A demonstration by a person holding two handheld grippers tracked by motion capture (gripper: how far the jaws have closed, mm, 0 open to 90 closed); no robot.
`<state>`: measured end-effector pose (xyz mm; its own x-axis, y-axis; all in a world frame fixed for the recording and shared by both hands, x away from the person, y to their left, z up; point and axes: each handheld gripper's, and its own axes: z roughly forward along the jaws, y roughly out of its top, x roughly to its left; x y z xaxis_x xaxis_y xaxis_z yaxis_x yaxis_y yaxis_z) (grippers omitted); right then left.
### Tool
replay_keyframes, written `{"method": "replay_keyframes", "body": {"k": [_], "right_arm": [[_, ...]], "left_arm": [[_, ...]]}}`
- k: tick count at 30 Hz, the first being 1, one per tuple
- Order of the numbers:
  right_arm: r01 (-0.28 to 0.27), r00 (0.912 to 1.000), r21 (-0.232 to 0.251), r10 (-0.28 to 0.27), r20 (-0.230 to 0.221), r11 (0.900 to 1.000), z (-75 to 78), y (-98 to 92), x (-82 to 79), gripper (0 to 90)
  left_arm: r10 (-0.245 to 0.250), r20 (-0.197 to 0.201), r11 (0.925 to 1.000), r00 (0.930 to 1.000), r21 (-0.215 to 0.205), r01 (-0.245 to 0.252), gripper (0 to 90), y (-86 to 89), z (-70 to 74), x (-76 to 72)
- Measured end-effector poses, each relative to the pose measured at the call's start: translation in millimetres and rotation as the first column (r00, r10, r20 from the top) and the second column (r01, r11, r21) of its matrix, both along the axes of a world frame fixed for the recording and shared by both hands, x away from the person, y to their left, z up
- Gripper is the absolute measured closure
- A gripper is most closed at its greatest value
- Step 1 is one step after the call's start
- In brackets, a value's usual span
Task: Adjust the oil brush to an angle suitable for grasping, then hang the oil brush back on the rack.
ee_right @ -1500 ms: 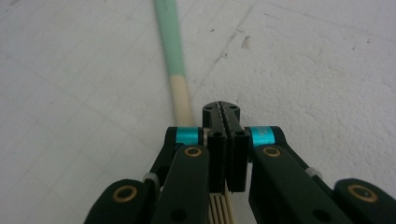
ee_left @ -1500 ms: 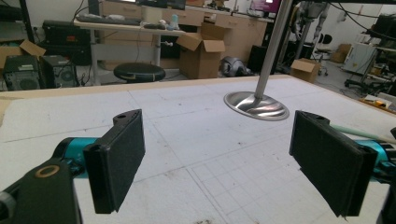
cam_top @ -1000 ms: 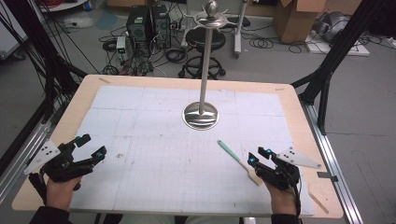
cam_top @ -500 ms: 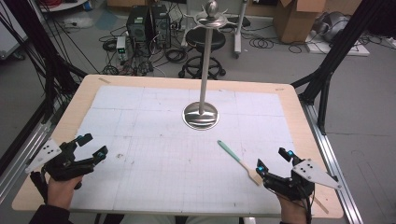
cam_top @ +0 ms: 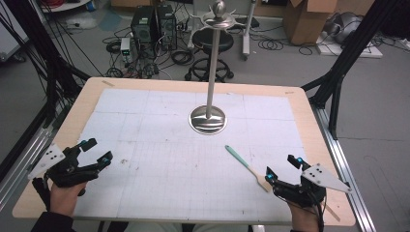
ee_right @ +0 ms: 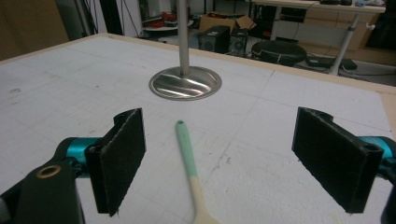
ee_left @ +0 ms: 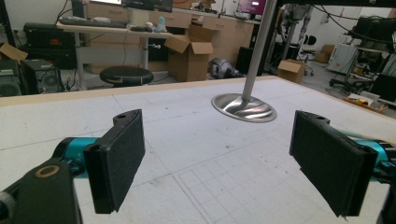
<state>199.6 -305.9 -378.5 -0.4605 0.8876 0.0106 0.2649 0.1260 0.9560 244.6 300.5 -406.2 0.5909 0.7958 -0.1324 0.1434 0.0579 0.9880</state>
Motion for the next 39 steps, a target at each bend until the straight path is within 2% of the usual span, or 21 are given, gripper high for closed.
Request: {"method": "replay_keyframes", "body": {"k": [5, 10, 13, 14, 17, 21, 24, 25, 31, 33, 34, 35, 39], "right_arm": [[0.006, 1.0, -0.007, -0.006, -0.007, 1.0, -1.5, 0.2, 1.8, 15.9], [0.007, 0.9994, -0.014, -0.008, -0.034, 1.0, -2.8, 2.9, 9.1, 15.8], [-0.011, 0.9978, -0.002, 0.011, -0.065, 1.0, -5.0, 3.8, 14.0, 16.3], [-0.025, 0.9949, 0.017, 0.027, -0.097, 1.0, -6.8, 3.6, 17.9, 17.7], [-0.035, 0.9928, 0.008, 0.035, -0.115, 0.999, -8.9, 4.7, 22.5, 17.7], [-0.037, 0.9914, 0.005, 0.038, -0.125, 0.999, -10.6, 6.8, 24.5, 17.7], [-0.04, 0.9878, 0.0, 0.04, -0.151, 0.999, -14.8, 9.1, 30.0, 17.7], [-0.048, 0.9826, -0.005, 0.046, -0.18, 0.999, -17.5, 11.3, 34.5, 17.8], [-0.077, 0.9739, -0.042, 0.066, -0.217, 0.996, -20.4, 15.8, 45.6, 23.3], [-0.097, 0.9625, -0.066, 0.077, -0.26, 0.993, -24.8, 19.6, 54.2, 28.3], [-0.097, 0.9625, -0.066, 0.077, -0.26, 0.993, -24.8, 19.6, 54.2, 28.3], [-0.111, 0.9534, -0.089, 0.08, -0.291, 0.99, -29.1, 23.1, 59.7, 31.1], [-0.136, 0.9381, -0.136, 0.084, -0.336, 0.981, -38.5, 28.8, 69.4, 36.9]], "left_arm": [[-0.005, -0.003, 1.0, 1.0, 0.004, 0.005, 18.5, -1.3, -0.3, 0.1], [-0.014, -0.006, 0.9999, 0.9999, 0.004, 0.014, 18.5, -2.1, -0.7, -0.2], [-0.013, -0.009, 0.9999, 0.9999, 0.007, 0.013, 18.5, -2.7, -1.4, 0.1], [-0.01, -0.012, 0.9999, 0.9999, 0.005, 0.01, 18.5, -2.2, -1.6, 0.4], [-0.008, -0.01, 1.0, 0.9999, -0.006, 0.007, 18.4, -2.0, -1.2, 0.8], [-0.01, -0.016, 0.9999, 0.9998, 0.002, 0.01, 18.4, -3.3, -2.1, 1.4], [-0.014, -0.017, 0.9999, 0.9998, 0.003, 0.014, 18.4, -3.2, -2.2, 1.6], [-0.014, -0.019, 0.9999, 0.9997, 0.005, 0.014, 18.4, -3.4, -2.3, 2.0], [-0.014, -0.021, 0.9999, 0.9997, 0.004, 0.014, 18.4, -3.7, -2.5, 2.6], [-0.013, -0.02, 0.9999, 0.9997, 0.003, 0.013, 18.4, -3.7, -2.4, 2.3], [-0.013, -0.02, 0.9999, 0.9997, 0.003, 0.013, 18.4, -3.7, -2.4, 2.3], [-0.014, -0.02, 0.9999, 0.9997, 0.003, 0.014, 18.4, -3.4, -2.2, 1.8], [-0.012, -0.019, 0.9999, 0.9998, 0.002, 0.012, 18.4, -2.5, -2.0, 1.5]]}}
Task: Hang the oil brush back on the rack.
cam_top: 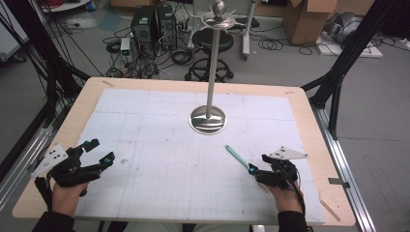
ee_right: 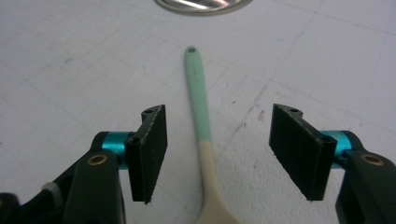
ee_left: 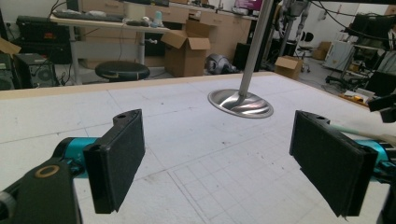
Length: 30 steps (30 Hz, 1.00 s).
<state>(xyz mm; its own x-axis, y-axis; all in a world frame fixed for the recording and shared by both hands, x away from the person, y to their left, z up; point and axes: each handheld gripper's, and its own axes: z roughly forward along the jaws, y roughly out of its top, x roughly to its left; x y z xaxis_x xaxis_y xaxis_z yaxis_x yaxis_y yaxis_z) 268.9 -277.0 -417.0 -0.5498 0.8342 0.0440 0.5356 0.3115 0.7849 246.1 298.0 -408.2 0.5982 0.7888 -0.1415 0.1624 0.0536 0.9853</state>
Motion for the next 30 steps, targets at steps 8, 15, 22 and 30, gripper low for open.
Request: {"method": "replay_keyframes", "body": {"k": [8, 15, 22, 30], "right_arm": [[-0.031, 0.9978, -0.069, 0.027, -0.06, 0.997, -14.3, 5.8, 8.7, 48.4], [-0.053, 0.9956, -0.071, 0.048, -0.08, 0.996, -18.4, 6.1, 10.1, 57.8], [-0.086, 0.9909, -0.096, 0.075, -0.112, 0.992, -21.9, 9.0, 10.8, 70.2], [-0.084, 0.9868, -0.108, 0.068, -0.147, 0.991, -19.1, 12.3, 12.7, 81.4]], "left_arm": [[0.002, 0.002, 1.0, 1.0, -0.002, -0.002, 18.5, 0.0, 0.2, -0.4], [0.004, 0.002, 1.0, 1.0, -0.002, -0.004, 18.5, 0.1, 0.5, -0.5], [0.003, 0.003, 1.0, 1.0, -0.001, -0.003, 18.6, -0.2, 0.4, -0.8], [0.012, 0.002, 0.9999, 0.9999, 0.001, -0.012, 18.5, -0.6, 0.1, -0.6]]}}
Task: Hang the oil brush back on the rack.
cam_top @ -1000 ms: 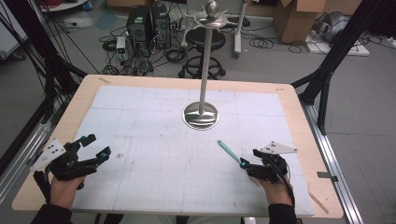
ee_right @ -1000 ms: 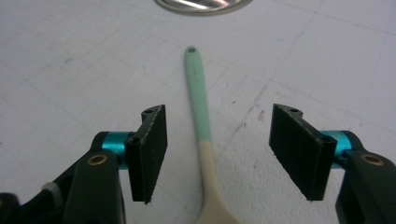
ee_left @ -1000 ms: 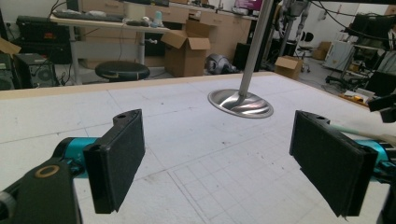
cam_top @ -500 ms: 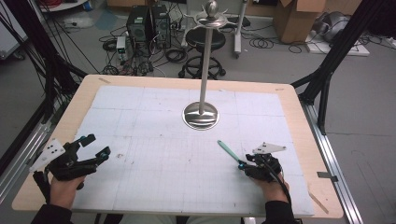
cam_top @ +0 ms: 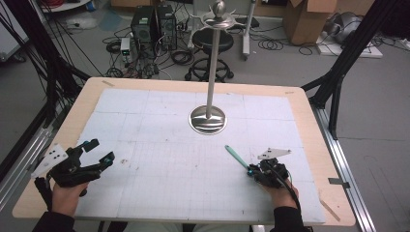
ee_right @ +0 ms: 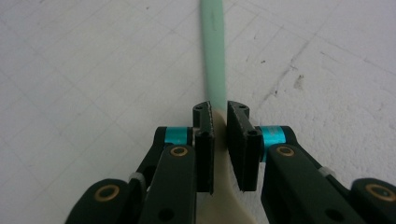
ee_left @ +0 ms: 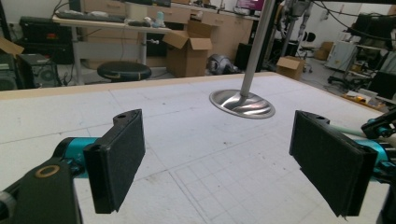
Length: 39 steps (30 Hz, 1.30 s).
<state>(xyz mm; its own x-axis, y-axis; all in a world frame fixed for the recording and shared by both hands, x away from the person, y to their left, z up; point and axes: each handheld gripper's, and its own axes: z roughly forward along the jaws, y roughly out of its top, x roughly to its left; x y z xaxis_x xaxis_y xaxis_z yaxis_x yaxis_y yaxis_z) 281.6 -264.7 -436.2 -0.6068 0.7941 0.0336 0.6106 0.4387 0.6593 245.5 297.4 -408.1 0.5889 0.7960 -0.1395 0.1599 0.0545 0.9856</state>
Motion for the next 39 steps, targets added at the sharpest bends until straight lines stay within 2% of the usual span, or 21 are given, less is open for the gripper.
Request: {"method": "replay_keyframes", "body": {"k": [6, 10, 12, 16, 24, 28, 39], "right_arm": [[0.003, 0.9995, -0.024, -0.004, -0.03, 1.0, 3.1, 3.0, 2.8, 82.2], [-0.014, 0.9986, -0.086, 0.01, -0.051, 0.996, 7.8, 8.9, 6.2, 82.5], [-0.015, 0.9985, -0.097, 0.01, -0.054, 0.995, 8.5, 9.8, 7.0, 82.7], [-0.012, 0.9982, -0.092, 0.006, -0.06, 0.996, 8.7, 9.7, 6.9, 82.7], [0.003, 0.9992, -0.064, -0.005, -0.041, 0.998, 10.3, 7.6, 3.7, 82.7], [-0.006, 0.9997, -0.079, 0.005, -0.023, 0.997, 13.7, 7.9, -0.3, 82.8], [-0.002, 1.0, -0.016, 0.001, -0.006, 1.0, 21.2, 3.2, -8.3, 82.8]], "left_arm": [[-0.004, -0.001, 1.0, 1.0, -0.005, 0.004, 18.5, 0.4, 0.3, -0.4], [-0.003, 0.0, 1.0, 1.0, -0.007, 0.003, 18.5, 0.5, 0.4, -0.6], [-0.002, -0.001, 1.0, 1.0, -0.008, 0.002, 18.5, 0.6, 0.4, -0.4], [-0.005, -0.002, 1.0, 1.0, -0.003, 0.005, 18.5, 0.2, 0.3, -0.3], [-0.006, -0.002, 1.0, 1.0, -0.004, 0.006, 18.5, 0.7, 0.8, -1.0], [-0.023, -0.002, 0.9997, 0.9997, -0.01, 0.023, 18.5, -1.9, 2.1, -2.4], [-0.087, 0.008, 0.9961, 0.9961, 0.007, 0.087, 18.5, -15.5, 5.8, -6.5]]}}
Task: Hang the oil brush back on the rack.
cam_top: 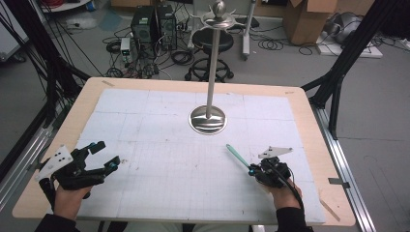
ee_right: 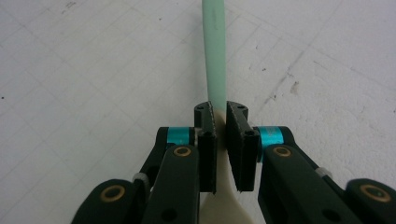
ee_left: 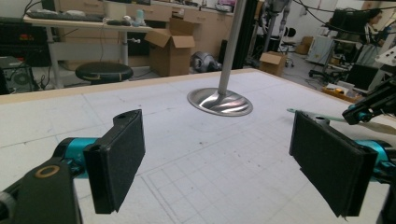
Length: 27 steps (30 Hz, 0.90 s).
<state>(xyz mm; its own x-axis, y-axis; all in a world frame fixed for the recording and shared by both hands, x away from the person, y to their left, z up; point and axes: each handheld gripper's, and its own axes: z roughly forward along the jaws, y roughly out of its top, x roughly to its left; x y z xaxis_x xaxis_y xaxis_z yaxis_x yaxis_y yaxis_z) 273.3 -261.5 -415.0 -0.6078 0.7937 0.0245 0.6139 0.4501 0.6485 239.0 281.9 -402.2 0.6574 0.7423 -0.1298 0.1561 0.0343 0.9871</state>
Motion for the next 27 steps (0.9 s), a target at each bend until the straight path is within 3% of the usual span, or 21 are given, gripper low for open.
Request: {"method": "replay_keyframes", "body": {"k": [8, 11, 12, 16, 17, 18, 19, 20, 22, 24, 27], "right_arm": [[-0.029, 0.9989, 0.083, 0.026, 0.04, 0.996, 6.4, -0.1, -5.6, 82.8], [-0.064, 0.9968, 0.116, 0.058, 0.054, 0.991, 9.7, 4.1, -8.4, 82.7], [-0.087, 0.9946, 0.128, 0.079, 0.067, 0.988, 12.0, 6.4, -10.4, 82.6], [-0.158, 0.9838, 0.153, 0.142, 0.11, 0.976, 23.5, 16.9, -20.7, 82.6], [-0.189, 0.9775, 0.168, 0.169, 0.127, 0.968, 28.4, 21.8, -24.6, 82.6], [-0.189, 0.9775, 0.168, 0.169, 0.127, 0.968, 28.4, 21.8, -24.6, 82.6], [-0.225, 0.969, 0.18, 0.201, 0.144, 0.958, 31.5, 26.5, -26.9, 82.6], [-0.225, 0.969, 0.18, 0.201, 0.144, 0.958, 31.5, 26.5, -26.9, 82.6], [-0.258, 0.9609, 0.203, 0.228, 0.157, 0.945, 32.9, 31.2, -28.7, 82.5], [-0.288, 0.9538, 0.23, 0.257, 0.155, 0.929, 33.5, 36.2, -30.4, 82.5], [-0.334, 0.9391, 0.235, 0.301, 0.166, 0.913, 34.7, 44.6, -32.2, 82.5]], "left_arm": [[-0.042, -0.012, 0.9983, 0.999, -0.041, 0.042, 18.0, -3.3, 2.0, -0.7], [-0.065, -0.017, 0.9978, 0.9978, -0.016, 0.065, 18.1, -9.5, 4.8, -1.1], [-0.074, -0.013, 0.9973, 0.9972, -0.004, 0.074, 18.0, -11.6, 6.0, -1.4], [-0.131, -0.009, 0.9909, 0.9913, -0.03, 0.131, 18.2, -20.5, 11.5, -0.6], [-0.15, -0.01, 0.988, 0.9887, -0.039, 0.149, 18.2, -23.2, 13.1, -0.2], [-0.171, -0.008, 0.9845, 0.9852, -0.039, 0.171, 18.2, -25.4, 14.6, 0.4], [-0.187, -0.008, 0.9814, 0.9823, -0.045, 0.187, 18.2, -28.0, 16.1, 0.6], [-0.206, -0.009, 0.9772, 0.9785, -0.053, 0.206, 18.2, -30.5, 17.6, 0.8], [-0.248, -0.009, 0.9667, 0.9688, -0.069, 0.247, 18.0, -34.8, 19.7, 1.3], [-0.286, -0.012, 0.9566, 0.9582, -0.062, 0.285, 18.2, -39.5, 21.2, 1.9], [-0.321, -0.017, 0.9462, 0.9468, -0.047, 0.32, 18.8, -46.8, 23.3, 2.4]]}}
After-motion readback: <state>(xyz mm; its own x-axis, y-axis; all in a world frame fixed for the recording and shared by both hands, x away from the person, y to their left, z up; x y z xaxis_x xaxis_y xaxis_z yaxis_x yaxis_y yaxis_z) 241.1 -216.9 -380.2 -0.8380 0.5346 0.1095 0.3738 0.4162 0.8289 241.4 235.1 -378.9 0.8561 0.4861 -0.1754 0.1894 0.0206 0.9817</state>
